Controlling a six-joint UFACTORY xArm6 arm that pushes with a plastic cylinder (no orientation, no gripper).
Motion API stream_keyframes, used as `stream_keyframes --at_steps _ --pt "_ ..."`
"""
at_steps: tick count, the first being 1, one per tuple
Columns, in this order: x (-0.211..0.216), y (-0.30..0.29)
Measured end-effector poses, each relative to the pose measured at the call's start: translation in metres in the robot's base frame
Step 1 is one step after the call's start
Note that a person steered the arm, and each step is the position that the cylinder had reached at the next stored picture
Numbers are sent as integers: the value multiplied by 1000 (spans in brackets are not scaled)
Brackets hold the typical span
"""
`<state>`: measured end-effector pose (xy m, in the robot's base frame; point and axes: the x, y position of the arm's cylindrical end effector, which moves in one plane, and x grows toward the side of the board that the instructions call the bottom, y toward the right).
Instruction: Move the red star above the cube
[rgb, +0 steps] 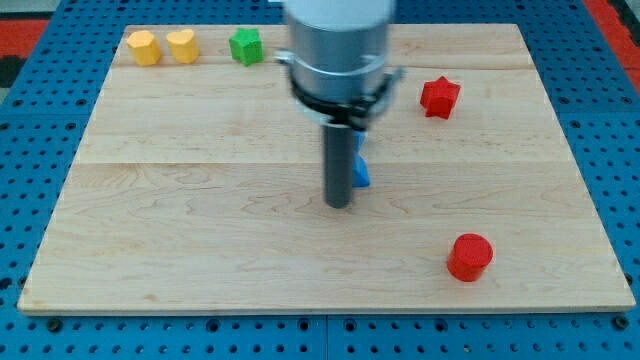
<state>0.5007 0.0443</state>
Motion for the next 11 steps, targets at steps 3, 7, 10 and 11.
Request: stream_keyframes --at_steps 3,7,10,11 --pt "-138 141" --pt "-175 71" --pt "-196 28" --pt "-196 28"
